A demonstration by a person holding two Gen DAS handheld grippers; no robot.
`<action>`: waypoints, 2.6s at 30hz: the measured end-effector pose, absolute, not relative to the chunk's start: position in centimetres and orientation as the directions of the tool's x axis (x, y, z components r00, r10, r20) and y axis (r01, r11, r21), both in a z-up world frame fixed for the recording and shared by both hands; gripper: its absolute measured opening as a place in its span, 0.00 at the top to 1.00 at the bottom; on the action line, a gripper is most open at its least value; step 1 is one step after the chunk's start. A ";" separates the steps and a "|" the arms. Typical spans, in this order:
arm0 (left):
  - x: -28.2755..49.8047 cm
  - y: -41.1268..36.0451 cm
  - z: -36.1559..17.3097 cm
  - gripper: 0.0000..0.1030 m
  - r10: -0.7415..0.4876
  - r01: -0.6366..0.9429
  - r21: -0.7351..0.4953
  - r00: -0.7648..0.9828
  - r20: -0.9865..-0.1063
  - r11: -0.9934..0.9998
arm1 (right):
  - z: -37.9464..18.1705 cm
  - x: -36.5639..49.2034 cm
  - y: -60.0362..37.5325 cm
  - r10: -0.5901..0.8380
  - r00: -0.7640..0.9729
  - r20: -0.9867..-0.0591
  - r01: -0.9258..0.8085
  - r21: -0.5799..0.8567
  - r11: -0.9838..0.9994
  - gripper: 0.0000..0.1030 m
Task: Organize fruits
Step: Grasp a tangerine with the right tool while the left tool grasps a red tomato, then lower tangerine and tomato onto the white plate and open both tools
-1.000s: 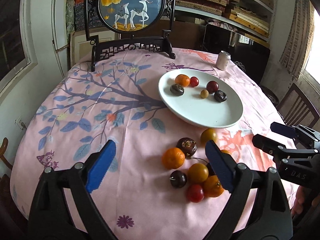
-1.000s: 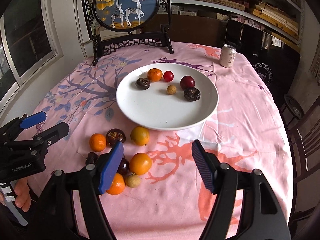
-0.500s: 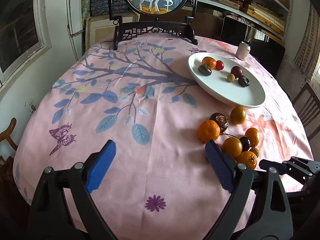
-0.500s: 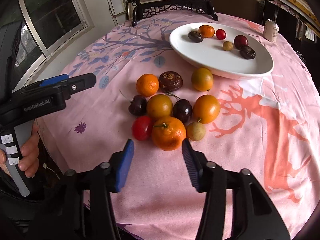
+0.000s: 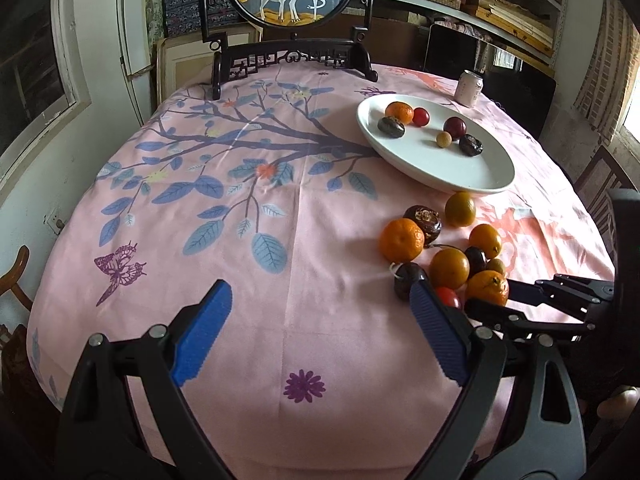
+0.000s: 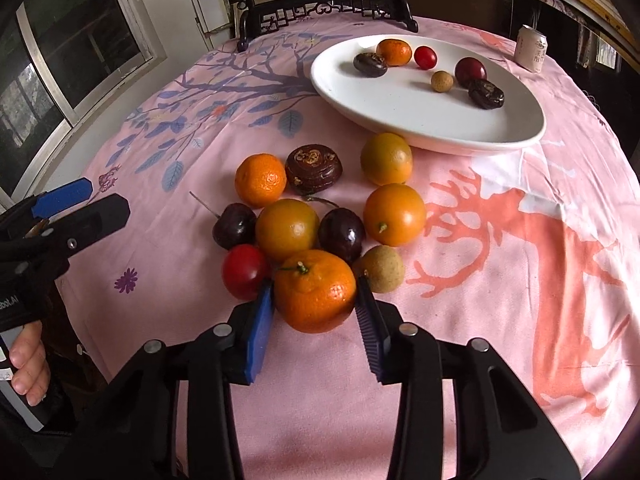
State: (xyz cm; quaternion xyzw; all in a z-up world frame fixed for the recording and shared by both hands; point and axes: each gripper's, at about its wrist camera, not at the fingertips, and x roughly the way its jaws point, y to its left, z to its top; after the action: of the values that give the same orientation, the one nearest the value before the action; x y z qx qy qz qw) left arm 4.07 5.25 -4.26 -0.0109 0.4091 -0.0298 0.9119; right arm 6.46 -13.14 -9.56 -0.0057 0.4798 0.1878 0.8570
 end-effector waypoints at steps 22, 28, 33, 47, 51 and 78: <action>7.1 -3.9 -9.5 0.58 -0.117 0.175 -0.031 0.503 -0.856 0.984 | -9.1 3.3 -21.4 0.309 0.529 -0.790 -0.187 0.246 0.951 0.60; 6.5 -3.5 -8.6 0.70 -0.140 0.179 -0.052 0.526 -0.839 0.982 | -8.8 3.2 -21.1 0.312 0.534 -0.786 -0.189 0.249 0.950 0.60; 5.6 -2.6 -7.4 0.70 -0.164 0.173 -0.080 0.548 -0.821 0.982 | -8.4 3.2 -20.4 0.309 0.536 -0.785 -0.195 0.241 0.951 0.60; 4.7 -0.8 -5.1 0.70 -0.190 0.174 -0.106 0.590 -0.784 0.979 | -7.0 3.0 -18.9 0.301 0.553 -0.777 -0.217 0.214 0.952 0.60; 5.5 -0.8 -4.4 0.70 -0.190 0.179 -0.102 0.592 -0.783 0.978 | -7.0 3.5 -18.9 0.302 0.547 -0.781 -0.218 0.215 0.952 0.60; 34.5 -9.1 -5.0 0.69 -0.118 0.178 -0.036 0.480 -0.869 0.983 | -6.8 29.2 -24.4 0.105 0.594 -0.798 -0.124 0.038 0.992 0.61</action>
State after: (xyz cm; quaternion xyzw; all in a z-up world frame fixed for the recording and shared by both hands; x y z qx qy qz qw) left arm 34.48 -9.13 -4.95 0.0294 0.5025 -0.0861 0.8598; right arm 29.23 -24.40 -6.83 -0.0106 0.4460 0.0640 0.8927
